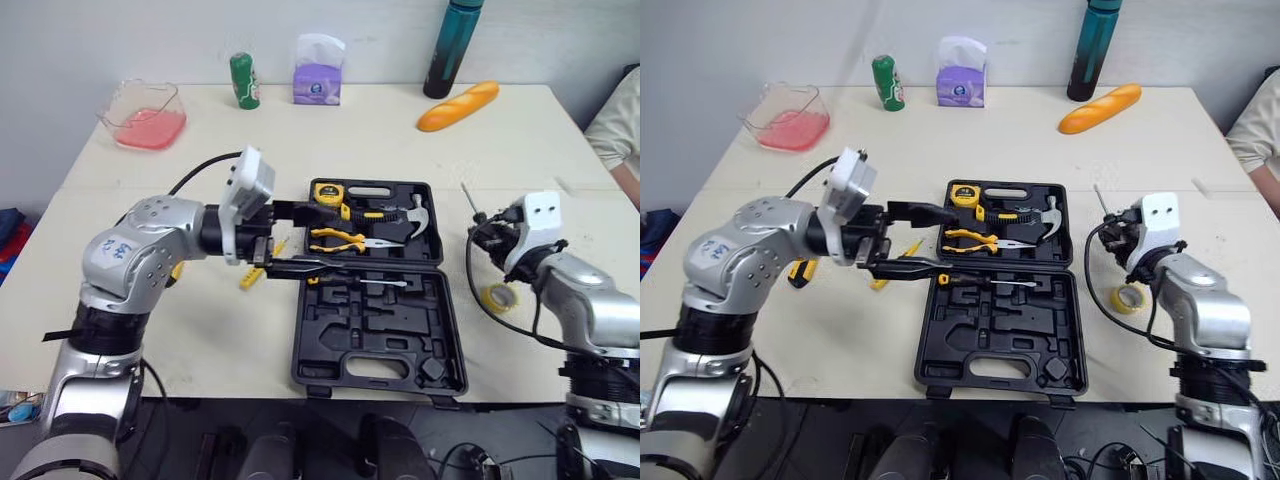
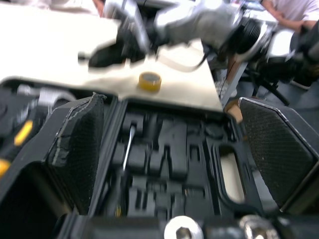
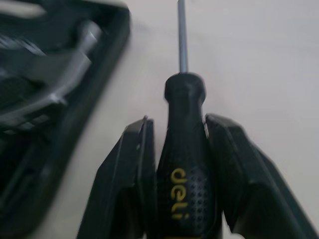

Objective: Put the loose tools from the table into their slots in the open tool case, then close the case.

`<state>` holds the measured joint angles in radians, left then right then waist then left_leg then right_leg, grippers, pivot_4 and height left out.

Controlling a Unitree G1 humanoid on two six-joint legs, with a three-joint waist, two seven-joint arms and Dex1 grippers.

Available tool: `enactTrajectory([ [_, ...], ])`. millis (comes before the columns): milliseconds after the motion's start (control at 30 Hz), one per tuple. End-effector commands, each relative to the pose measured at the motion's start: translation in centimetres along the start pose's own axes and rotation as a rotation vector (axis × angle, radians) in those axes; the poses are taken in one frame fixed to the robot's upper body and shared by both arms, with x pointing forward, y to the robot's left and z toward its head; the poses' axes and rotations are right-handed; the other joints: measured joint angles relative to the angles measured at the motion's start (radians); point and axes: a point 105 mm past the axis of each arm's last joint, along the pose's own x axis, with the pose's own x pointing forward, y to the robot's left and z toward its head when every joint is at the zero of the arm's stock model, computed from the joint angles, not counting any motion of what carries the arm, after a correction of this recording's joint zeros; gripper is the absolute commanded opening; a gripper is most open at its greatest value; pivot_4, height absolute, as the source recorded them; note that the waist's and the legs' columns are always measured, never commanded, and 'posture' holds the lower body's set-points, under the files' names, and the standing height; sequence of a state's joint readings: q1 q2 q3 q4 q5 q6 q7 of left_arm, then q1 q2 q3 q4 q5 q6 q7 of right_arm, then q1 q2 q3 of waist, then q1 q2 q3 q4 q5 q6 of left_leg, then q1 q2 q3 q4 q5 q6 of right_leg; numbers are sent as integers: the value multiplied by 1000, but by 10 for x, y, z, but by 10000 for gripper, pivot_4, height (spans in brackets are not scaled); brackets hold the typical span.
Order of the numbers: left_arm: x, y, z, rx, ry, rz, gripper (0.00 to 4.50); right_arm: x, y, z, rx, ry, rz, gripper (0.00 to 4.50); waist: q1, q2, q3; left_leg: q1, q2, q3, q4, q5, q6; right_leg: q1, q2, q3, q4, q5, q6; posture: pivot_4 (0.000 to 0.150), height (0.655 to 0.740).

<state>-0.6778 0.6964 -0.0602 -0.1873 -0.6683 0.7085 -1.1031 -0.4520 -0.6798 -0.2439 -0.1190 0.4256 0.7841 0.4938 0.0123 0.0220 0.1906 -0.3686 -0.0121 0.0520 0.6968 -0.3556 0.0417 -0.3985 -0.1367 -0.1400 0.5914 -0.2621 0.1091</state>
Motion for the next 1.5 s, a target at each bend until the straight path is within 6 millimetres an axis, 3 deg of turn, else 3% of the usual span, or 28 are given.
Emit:
enactTrajectory([
  [33,-15,-14,-3,38,57,-31,45000,-24,61,36,-100,-46,417,11159,-2,0,0,0,1,0,0,0,0,0,1,0,0,0,0,1500,7314],
  [133,-25,-22,-16,22,128,-53,45000,-42,95,31,-170,66,679,11159,0,-1,1,0,3,0,0,-1,-2,0,3,1,-1,0,-1,1500,7314],
  [233,-28,-25,-33,51,216,-70,45000,-49,110,15,-247,217,834,11159,5,-2,1,1,4,1,1,-2,-1,0,3,1,-1,0,-1,1500,7314],
  [467,-19,-22,-45,87,239,-86,45000,-27,102,-11,-450,359,867,11159,12,-5,3,-3,3,3,2,-3,0,-4,2,3,-1,1,-2,1500,7314],
  [667,-13,-20,-47,100,232,-86,45000,-25,105,-19,-536,381,935,11159,11,-6,4,-6,4,11,2,-3,0,-12,4,2,2,1,-2,1500,7314],
  [967,-7,-17,-48,110,227,-89,45000,-17,110,-15,-538,339,939,11159,11,-6,4,-3,5,14,2,-3,0,-11,5,4,3,2,-2,1500,7314],
  [1200,-2,-16,-49,126,226,-97,45000,-15,109,-37,-591,412,945,11159,12,-6,4,-3,5,14,3,-3,0,-11,5,4,3,2,-2,1500,7314],
  [1333,0,-12,-48,137,227,-92,45000,-12,107,-35,-599,397,927,11159,11,-6,3,-3,5,14,3,-3,0,-11,5,4,3,2,-2,1500,7314],
  [1400,1,-11,-47,140,222,-93,45000,-11,108,-25,-572,360,919,21589,11,-7,3,-3,5,14,3,-3,0,-11,5,4,3,2,-2,1500,7314],
  [1433,1,-11,-46,141,221,-93,45000,-11,109,-22,-565,351,917,23465,11,-6,3,-3,5,14,3,-3,0,-11,5,4,4,2,-2,1500,7314],
  [1500,3,-12,-44,139,207,-101,45000,-12,107,-18,-572,332,892,32802,11,-7,3,-3,5,14,3,-3,0,-11,5,4,4,2,-2,1500,7314],
])
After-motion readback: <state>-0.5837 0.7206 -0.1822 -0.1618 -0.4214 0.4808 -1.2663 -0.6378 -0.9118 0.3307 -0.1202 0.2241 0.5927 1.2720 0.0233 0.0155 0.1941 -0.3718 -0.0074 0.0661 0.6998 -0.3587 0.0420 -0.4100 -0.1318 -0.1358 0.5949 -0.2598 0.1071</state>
